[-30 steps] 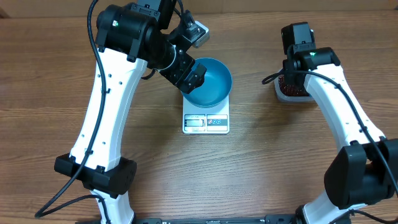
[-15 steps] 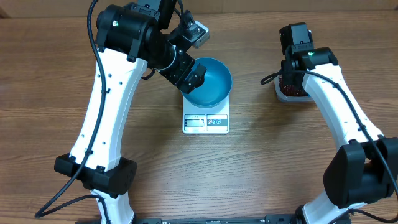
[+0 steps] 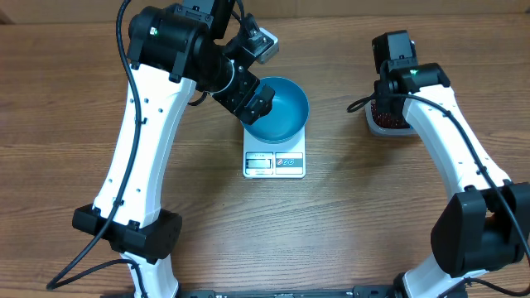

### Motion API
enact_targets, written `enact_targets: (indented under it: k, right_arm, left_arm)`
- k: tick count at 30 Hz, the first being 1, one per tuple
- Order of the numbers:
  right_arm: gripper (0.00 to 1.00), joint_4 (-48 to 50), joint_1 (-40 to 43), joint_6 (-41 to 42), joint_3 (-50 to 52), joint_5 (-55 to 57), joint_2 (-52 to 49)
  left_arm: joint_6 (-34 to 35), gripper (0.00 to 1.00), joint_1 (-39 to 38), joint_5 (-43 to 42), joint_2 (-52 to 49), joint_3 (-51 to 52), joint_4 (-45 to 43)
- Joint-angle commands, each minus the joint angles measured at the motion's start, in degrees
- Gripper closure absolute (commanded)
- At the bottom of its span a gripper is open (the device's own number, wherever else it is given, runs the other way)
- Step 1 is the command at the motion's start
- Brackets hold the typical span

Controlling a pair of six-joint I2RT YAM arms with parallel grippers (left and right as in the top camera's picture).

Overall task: Scoop item into bowl and weigh 150g on scale
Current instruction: 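Push the blue scoop down through the red beans with the right gripper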

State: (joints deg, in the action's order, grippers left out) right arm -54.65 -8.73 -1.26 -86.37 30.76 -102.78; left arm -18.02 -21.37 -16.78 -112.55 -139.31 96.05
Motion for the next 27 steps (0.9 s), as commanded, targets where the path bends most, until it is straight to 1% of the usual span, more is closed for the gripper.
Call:
enact_targets:
  k: [1,6,15,27]
  right_arm:
    - [0.96,-0.5,-0.3,0.8,0.9,-1.5,-1.1]
    - [0.96,-0.5,-0.3,0.8,0.9,-1.7,-1.2]
    - [0.96,-0.3,-0.3,1.5,0.9,-5.5,-1.2]
    - [0.96,-0.6,-0.3,4.2,0.9,-8.6,-1.2]
  left_arm:
    - [-0.9,0.00,0.0,-0.6,-0.3,0.2,-0.1]
    - [-0.9,0.01,0.0,-0.6,-0.3,0.2,-0.1]
    - [-0.9,0.00,0.0,-0.6,-0.3,0.2,-0.1]
    - [-0.9,0.01,0.0,-0.6,-0.3,0.2,-0.1]
